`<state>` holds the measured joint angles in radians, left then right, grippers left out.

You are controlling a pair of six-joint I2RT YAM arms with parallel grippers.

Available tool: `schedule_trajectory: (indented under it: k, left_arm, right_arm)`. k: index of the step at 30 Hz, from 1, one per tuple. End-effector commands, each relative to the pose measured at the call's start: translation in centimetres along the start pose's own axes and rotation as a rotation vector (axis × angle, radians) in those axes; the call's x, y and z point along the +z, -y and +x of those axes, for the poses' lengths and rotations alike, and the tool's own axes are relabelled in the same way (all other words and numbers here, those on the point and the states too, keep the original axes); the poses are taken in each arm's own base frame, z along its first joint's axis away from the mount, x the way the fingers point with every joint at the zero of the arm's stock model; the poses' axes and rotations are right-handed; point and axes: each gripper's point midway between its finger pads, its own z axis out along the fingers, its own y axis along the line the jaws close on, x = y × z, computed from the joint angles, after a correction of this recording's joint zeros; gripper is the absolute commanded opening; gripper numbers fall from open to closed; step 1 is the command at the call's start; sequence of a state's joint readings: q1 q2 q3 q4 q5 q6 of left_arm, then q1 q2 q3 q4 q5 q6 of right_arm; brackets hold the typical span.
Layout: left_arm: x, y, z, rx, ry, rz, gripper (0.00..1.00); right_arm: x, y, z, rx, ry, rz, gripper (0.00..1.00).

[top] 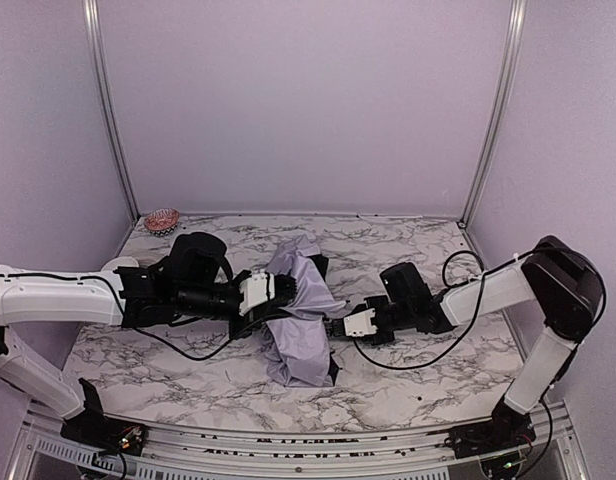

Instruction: Put away the umbrella

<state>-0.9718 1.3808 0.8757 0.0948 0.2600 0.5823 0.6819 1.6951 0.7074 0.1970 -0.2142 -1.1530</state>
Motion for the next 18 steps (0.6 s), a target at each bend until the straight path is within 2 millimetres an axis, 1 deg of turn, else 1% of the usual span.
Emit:
schedule_trajectory:
  k: [1, 2, 5, 6, 8, 11, 12, 14, 16, 18]
  left_arm:
    - [-1.4, -1.9, -4.0, -0.005, 0.139, -0.047, 0.00]
    - [-1.6, -2.7, -4.4, -0.025, 0.152, -0.074, 0.00]
    - [-2.2, -7.0, -5.1, -0.155, 0.165, -0.182, 0.00]
    - [-2.3, -8.4, -4.9, -0.195, 0.162, -0.212, 0.00]
    - [-1.8, -10.5, -3.7, -0.254, 0.134, -0.258, 0.00]
    - [-0.4, -12.6, -0.8, -0.335, 0.065, -0.312, 0.00]
    - [0.2, -13.3, 0.5, -0.367, 0.034, -0.331, 0.00]
    - [1.6, -14.1, 3.5, -0.416, -0.051, -0.364, 0.00]
    - [3.0, -14.3, 7.0, -0.460, -0.150, -0.376, 0.00]
    - [4.4, -13.8, 10.1, -0.486, -0.226, -0.369, 0.00]
  right_arm:
    - [0.7, -1.6, 0.9, -0.067, -0.072, -0.074, 0.26]
    - [0.7, -2.2, 0.8, -0.086, -0.075, -0.091, 0.22]
    - [0.2, -4.1, 0.0, -0.152, -0.060, -0.122, 0.15]
    - [0.1, -4.8, -0.3, -0.170, -0.051, -0.130, 0.13]
    - [-0.3, -5.9, -1.0, -0.190, -0.036, -0.147, 0.11]
    - [-0.5, -7.2, -1.3, -0.192, -0.052, -0.170, 0.09]
    - [-0.6, -7.8, -2.0, -0.207, -0.045, -0.179, 0.09]
    - [-0.9, -8.7, -2.6, -0.213, -0.033, -0.192, 0.09]
    - [-1.1, -8.9, -3.1, -0.208, -0.021, -0.189, 0.09]
    - [-1.4, -8.6, -3.5, -0.195, -0.018, -0.179, 0.11]
